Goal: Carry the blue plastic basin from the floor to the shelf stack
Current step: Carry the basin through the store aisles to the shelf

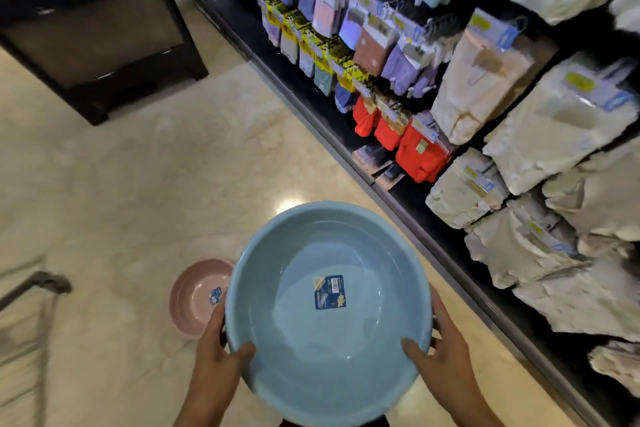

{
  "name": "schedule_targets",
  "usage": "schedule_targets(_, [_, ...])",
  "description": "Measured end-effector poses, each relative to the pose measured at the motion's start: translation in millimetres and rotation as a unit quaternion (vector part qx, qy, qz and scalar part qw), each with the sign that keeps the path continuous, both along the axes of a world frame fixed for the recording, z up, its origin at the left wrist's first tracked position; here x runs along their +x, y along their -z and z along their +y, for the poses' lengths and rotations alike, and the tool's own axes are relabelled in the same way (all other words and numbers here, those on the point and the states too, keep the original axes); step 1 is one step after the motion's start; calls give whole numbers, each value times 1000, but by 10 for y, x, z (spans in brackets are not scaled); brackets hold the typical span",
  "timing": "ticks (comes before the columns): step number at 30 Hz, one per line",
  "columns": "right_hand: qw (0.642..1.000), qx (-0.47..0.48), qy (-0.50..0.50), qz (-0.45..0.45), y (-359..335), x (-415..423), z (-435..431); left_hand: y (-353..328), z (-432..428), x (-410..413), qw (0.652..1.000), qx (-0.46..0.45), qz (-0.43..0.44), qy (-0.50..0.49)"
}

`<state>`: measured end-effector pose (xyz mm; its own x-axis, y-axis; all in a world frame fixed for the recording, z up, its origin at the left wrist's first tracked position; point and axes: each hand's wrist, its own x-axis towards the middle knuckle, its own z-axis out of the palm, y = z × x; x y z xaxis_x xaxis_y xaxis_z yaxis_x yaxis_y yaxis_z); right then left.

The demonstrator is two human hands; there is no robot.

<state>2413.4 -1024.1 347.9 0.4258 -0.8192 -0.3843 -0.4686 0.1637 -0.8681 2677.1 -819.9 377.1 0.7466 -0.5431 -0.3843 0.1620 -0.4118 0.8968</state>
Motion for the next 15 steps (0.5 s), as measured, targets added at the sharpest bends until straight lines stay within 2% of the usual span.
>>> schedule_targets(3, [1000,3,-17,5,-410,115,138,-486,233,-50,1000,0,-11,-17])
schedule_targets(7, [998,6,-46,-30,-871,285,273,-982,523,-116,998,-8,-12,-53])
schedule_targets(10, [996,24,-77,-30,-1104,404,392,-1240,793,-165,994,-15,2,-109])
schedule_targets(15, [988,14,-148,-43,-1439,809,554,-1531,1195,-92,988,-43,-27,-147])
